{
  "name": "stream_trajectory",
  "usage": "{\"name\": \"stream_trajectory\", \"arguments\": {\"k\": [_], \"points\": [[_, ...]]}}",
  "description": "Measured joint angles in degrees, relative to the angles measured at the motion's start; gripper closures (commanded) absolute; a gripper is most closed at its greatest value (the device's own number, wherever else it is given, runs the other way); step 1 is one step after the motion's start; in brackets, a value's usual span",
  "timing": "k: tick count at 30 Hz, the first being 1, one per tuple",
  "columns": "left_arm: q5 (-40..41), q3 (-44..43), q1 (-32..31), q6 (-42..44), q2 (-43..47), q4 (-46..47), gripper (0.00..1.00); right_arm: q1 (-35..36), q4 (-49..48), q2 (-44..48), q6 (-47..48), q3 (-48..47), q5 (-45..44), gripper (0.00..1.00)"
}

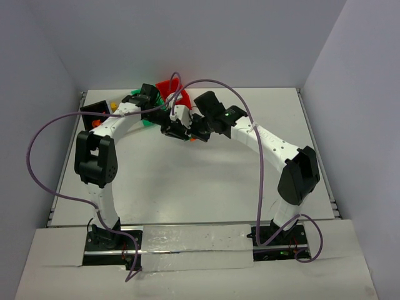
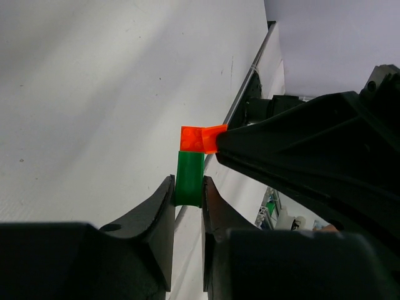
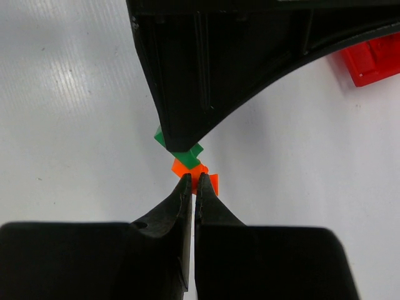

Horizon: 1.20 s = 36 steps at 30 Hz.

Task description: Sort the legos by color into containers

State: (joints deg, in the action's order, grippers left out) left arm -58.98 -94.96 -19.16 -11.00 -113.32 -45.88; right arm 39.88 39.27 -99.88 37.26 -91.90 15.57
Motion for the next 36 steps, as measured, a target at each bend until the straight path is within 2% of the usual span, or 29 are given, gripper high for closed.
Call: {"name": "stream_trajectory", "arguments": {"k": [10, 17, 25, 30, 34, 36], "points": [[1.9, 0.0, 0.4, -2.0, 0.0, 1.2, 1.00, 0.2, -1.2, 0.0, 0.5, 0.8, -0.5, 1.00], [4.9, 0.0, 3.4, -1.9, 0.0, 2.1, 1.00, -0.9, -0.7, 0.0, -1.7, 1.6, 0.9, 1.00], [8.4, 2.9, 5.4, 0.7, 2.7, 3.7, 1.00, -7.0, -0.7, -0.6, -7.2, 1.6, 5.0, 1.00], [9.7, 5.4, 5.4, 3.4, 5.8, 4.1, 1.00, -11.2, -0.4, -4.8, -10.6, 2.8, 9.0, 1.00], [11.1, 7.2, 5.4, 5.1, 7.3, 5.2, 1.00, -13.8, 0.8, -10.2, -13.9, 4.7, 11.2, 0.92], [11.7, 7.8, 5.4, 5.7, 7.7, 5.8, 1.00, -14.6, 1.0, -12.8, -15.4, 5.0, 11.2, 0.84]]}}
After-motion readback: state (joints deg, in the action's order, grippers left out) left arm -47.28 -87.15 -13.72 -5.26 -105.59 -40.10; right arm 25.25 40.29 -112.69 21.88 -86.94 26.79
